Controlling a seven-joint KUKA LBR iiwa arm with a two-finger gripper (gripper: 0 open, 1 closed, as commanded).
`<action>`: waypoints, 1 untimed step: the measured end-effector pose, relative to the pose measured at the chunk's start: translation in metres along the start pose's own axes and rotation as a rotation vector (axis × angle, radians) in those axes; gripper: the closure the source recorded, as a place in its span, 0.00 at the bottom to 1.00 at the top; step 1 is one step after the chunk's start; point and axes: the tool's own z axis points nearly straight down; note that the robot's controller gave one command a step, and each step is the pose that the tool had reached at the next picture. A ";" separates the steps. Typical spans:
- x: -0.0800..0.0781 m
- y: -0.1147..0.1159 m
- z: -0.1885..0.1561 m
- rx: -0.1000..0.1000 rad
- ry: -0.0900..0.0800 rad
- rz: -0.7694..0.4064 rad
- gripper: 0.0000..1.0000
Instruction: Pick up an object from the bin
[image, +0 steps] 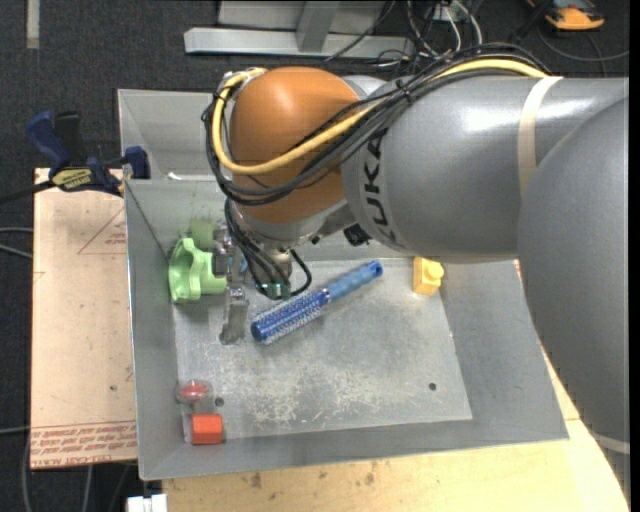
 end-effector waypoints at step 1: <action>-0.011 -0.005 -0.003 0.000 -0.010 -0.333 0.00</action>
Offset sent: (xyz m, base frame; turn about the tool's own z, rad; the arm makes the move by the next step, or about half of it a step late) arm 0.0105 -0.0055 0.0032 -0.3338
